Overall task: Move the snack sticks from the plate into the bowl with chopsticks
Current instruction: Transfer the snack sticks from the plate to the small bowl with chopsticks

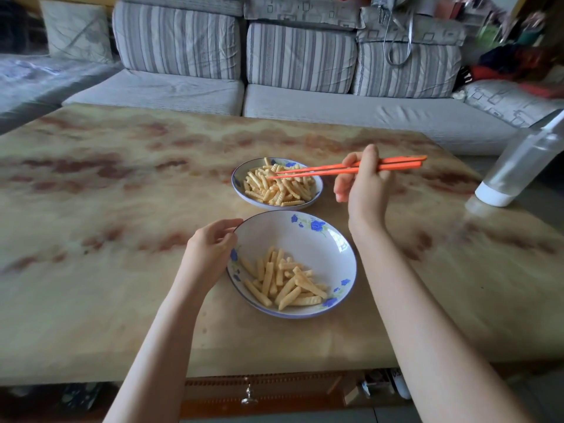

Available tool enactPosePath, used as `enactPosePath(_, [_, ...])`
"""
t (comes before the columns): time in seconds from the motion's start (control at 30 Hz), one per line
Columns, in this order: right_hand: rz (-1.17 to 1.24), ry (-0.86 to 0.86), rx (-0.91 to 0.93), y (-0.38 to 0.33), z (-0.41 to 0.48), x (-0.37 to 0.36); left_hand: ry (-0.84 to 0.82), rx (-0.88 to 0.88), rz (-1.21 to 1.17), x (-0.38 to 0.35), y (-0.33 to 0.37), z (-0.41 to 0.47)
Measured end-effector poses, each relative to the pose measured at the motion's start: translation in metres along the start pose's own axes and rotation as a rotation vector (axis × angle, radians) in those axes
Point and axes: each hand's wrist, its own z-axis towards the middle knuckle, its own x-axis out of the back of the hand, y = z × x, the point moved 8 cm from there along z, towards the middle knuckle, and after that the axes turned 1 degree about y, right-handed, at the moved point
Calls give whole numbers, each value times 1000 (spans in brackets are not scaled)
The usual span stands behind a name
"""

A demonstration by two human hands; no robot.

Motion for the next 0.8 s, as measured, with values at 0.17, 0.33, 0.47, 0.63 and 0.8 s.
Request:
enactPosePath(0.17, [-108, -28, -22, 14, 11, -24, -1, 3, -2, 0, 0, -1])
enactPosePath(0.33, [-138, -77, -39, 21, 9, -25, -4, -3, 2, 0, 0, 0])
enactPosePath(0.47, [-71, -64, -18, 7, 7, -10, -6, 2, 8, 1, 0, 0])
enactPosePath(0.63, [-49, -96, -4, -18, -5, 11, -6, 11, 9, 1, -1, -1])
enactPosePath(0.8, [-167, -374, -28, -38, -32, 10, -8, 6, 22, 1, -1, 0])
